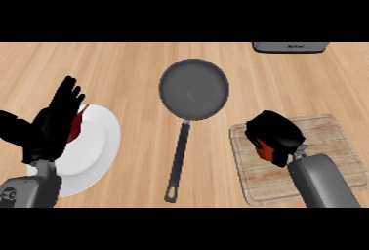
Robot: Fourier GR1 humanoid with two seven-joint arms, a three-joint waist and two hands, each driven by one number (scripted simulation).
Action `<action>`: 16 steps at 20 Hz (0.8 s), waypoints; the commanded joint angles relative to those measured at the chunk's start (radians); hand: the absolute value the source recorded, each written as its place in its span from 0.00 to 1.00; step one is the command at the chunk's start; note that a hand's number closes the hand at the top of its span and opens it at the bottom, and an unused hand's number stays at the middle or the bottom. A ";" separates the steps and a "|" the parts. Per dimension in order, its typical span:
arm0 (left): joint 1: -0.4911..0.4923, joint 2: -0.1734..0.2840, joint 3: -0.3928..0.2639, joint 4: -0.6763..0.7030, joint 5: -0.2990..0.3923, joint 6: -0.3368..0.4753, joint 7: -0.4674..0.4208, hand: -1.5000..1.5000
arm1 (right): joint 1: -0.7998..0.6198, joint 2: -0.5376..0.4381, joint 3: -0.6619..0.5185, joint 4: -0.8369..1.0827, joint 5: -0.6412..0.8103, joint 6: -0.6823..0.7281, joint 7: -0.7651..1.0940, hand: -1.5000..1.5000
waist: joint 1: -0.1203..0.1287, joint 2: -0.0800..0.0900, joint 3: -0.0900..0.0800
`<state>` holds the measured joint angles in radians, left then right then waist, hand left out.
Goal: Pick the bell pepper from the cutting board and place it in the pan
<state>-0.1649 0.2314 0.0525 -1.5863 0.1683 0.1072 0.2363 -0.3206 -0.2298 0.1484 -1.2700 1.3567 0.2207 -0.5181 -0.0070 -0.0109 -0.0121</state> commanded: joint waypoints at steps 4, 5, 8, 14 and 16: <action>0.004 0.006 -0.007 0.009 -0.006 -0.010 0.000 0.50 | -0.130 0.224 -0.068 -0.073 0.078 -0.056 0.502 1.00 | 0.035 -0.015 0.003; -0.003 -0.004 -0.019 0.007 -0.004 -0.010 0.009 0.50 | -0.161 0.225 -0.059 -0.088 0.091 -0.063 0.564 1.00 | 0.043 -0.017 0.003; -0.009 -0.007 -0.028 0.014 0.001 -0.025 0.004 0.50 | -0.249 0.227 -0.032 -0.115 0.126 -0.092 0.758 1.00 | 0.084 -0.008 0.003; -0.057 -0.034 -0.081 0.022 -0.010 -0.044 0.000 0.50 | -0.427 0.229 0.049 -0.083 0.123 -0.055 1.167 1.00 | 0.148 0.017 0.006; -0.061 -0.045 -0.090 0.030 -0.008 -0.047 -0.003 0.50 | -0.486 0.229 0.078 -0.068 0.113 -0.052 1.314 1.00 | 0.157 0.019 0.006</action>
<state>-0.2111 0.2026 -0.0142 -1.5659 0.1609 0.0724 0.2398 -0.7040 -0.0052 0.1843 -1.3590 1.4759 0.1630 0.5512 0.1193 -0.0025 -0.0067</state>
